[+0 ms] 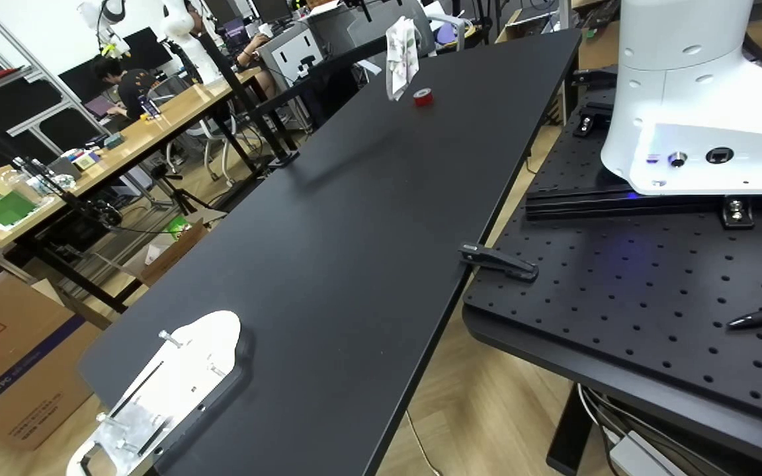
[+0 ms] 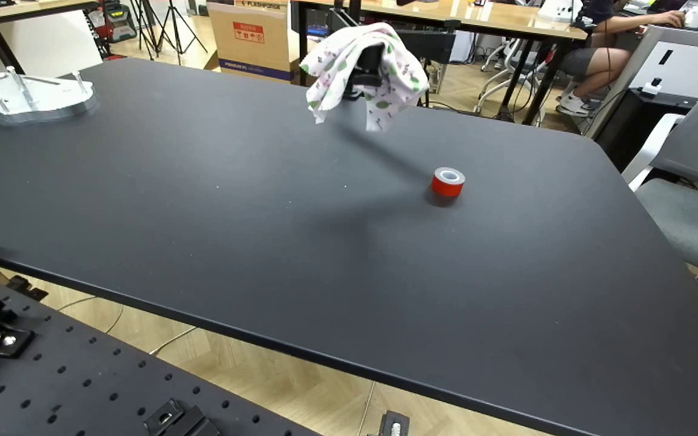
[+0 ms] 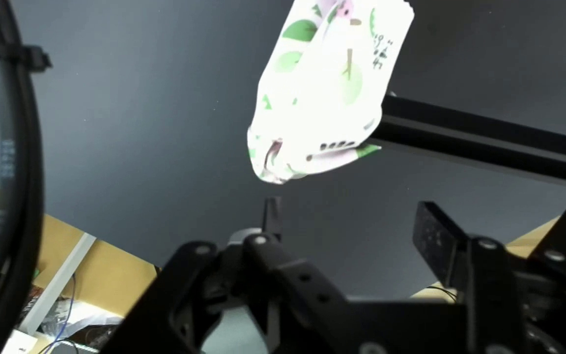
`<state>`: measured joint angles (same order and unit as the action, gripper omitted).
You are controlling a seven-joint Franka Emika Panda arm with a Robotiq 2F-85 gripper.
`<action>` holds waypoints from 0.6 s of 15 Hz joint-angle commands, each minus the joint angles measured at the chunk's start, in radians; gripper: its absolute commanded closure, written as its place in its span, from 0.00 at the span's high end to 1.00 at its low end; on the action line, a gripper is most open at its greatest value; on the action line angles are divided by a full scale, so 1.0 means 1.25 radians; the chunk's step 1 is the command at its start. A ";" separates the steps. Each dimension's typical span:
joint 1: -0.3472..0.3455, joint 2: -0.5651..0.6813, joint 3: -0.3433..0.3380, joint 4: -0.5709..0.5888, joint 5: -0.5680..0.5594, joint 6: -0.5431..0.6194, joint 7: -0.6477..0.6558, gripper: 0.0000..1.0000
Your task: Hang the cloth
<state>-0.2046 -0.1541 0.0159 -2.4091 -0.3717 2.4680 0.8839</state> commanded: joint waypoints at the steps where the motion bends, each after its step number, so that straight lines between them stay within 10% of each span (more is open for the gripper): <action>1: 0.021 -0.040 0.000 -0.001 0.002 0.002 0.028 0.99; 9: 0.024 -0.050 0.006 0.000 0.003 0.008 -0.001 1.00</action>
